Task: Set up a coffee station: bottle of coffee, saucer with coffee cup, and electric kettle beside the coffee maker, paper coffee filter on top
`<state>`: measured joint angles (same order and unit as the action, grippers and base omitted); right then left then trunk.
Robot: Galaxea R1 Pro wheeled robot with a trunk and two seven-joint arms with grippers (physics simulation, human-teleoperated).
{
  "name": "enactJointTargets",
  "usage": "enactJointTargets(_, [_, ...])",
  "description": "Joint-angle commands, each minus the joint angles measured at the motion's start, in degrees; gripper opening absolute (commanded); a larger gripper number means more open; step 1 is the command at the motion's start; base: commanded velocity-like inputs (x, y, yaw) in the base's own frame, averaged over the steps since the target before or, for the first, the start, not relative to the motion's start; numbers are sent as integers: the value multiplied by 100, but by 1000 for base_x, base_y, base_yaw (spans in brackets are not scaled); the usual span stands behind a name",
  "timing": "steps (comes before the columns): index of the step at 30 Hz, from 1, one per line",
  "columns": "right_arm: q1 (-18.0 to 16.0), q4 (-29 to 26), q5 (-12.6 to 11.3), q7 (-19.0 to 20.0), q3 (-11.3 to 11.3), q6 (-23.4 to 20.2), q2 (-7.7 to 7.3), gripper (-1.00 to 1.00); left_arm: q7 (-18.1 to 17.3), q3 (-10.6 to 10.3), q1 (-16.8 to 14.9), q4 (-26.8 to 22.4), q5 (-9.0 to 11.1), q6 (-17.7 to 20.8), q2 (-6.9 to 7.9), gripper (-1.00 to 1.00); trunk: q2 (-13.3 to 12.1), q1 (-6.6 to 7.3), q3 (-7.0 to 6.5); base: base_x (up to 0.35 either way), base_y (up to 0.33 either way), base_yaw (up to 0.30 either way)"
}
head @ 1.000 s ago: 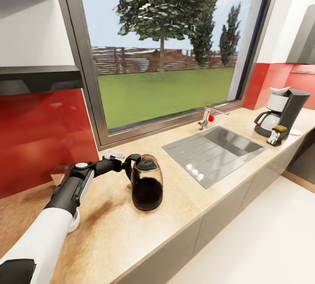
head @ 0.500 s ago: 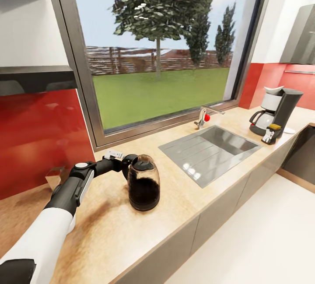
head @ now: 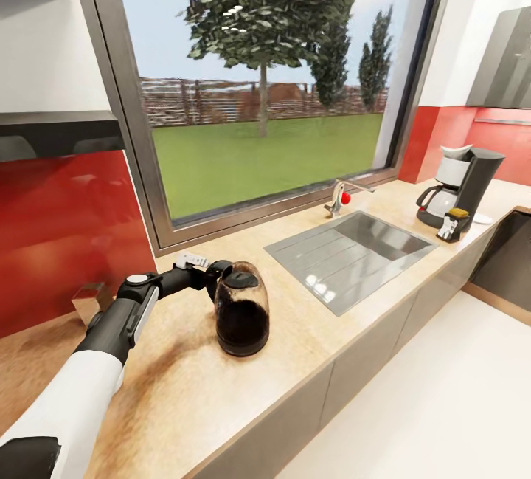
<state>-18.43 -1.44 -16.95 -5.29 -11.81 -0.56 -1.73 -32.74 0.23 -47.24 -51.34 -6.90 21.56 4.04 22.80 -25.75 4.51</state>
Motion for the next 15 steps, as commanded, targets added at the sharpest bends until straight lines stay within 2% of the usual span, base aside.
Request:
enactJointTargets(1, [-3,-6,-54,-17,-49,-6,-1,100,-34,-2,-4,-8,-39,24,0,100,12,-4,13,0,0,-3])
enactJointTargets(9, [-2,-6,-54,-17,-49,-7,-1,100,-31,5,-4,-8,-40,24,0,100,12,-4,13,0,0,0])
enactJointTargets(15, [-2,-6,-54,-17,-49,-6,0,100,-31,12,0,-9,-39,24,0,100,12,-4,13,62,0,0])
